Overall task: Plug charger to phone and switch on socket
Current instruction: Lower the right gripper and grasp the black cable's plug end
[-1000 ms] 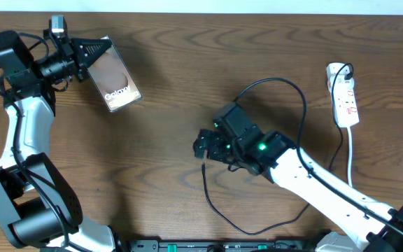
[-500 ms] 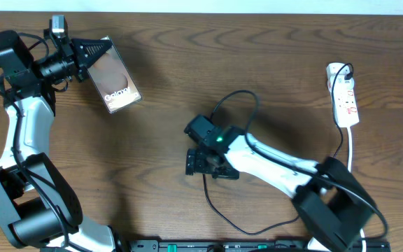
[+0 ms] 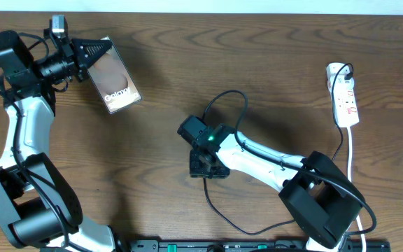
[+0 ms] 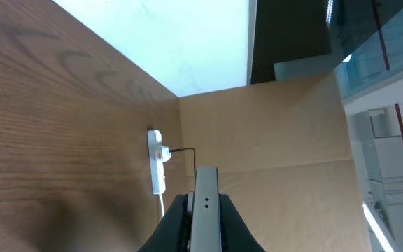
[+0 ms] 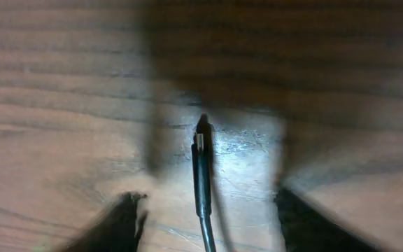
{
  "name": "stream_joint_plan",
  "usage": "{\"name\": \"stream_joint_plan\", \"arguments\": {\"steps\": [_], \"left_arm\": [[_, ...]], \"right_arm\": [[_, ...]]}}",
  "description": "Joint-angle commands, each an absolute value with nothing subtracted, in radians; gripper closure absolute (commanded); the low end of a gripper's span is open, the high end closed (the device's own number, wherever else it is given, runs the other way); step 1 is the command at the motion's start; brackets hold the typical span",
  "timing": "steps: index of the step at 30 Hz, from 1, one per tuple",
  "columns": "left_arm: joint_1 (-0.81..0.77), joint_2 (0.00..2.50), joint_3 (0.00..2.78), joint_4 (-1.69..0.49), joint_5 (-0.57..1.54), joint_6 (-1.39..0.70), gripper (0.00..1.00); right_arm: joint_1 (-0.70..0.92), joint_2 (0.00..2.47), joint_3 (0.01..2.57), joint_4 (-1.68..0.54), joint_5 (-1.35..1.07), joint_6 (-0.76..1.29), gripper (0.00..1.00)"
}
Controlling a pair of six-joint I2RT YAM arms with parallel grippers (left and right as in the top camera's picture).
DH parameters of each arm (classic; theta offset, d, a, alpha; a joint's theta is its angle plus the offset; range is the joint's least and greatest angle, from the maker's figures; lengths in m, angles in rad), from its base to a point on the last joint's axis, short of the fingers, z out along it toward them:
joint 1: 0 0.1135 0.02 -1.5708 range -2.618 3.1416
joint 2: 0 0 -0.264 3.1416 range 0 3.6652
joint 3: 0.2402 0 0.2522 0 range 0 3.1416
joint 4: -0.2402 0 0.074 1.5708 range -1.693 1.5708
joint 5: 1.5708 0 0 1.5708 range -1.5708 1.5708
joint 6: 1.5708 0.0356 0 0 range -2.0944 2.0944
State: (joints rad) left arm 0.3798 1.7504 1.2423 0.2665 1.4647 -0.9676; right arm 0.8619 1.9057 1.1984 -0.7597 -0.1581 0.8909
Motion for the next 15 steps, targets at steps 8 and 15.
{"name": "stream_joint_plan", "arguments": {"steps": [8, 15], "left_arm": [[0.383, 1.73, 1.262, 0.272, 1.5, -0.961, 0.93], [0.383, 1.73, 1.262, 0.272, 1.5, -0.961, 0.93]], "right_arm": [[0.873, 1.917, 1.215, -0.768, -0.141, 0.89, 0.96], [0.873, 1.917, 1.215, -0.775, -0.141, 0.897, 0.99]]}}
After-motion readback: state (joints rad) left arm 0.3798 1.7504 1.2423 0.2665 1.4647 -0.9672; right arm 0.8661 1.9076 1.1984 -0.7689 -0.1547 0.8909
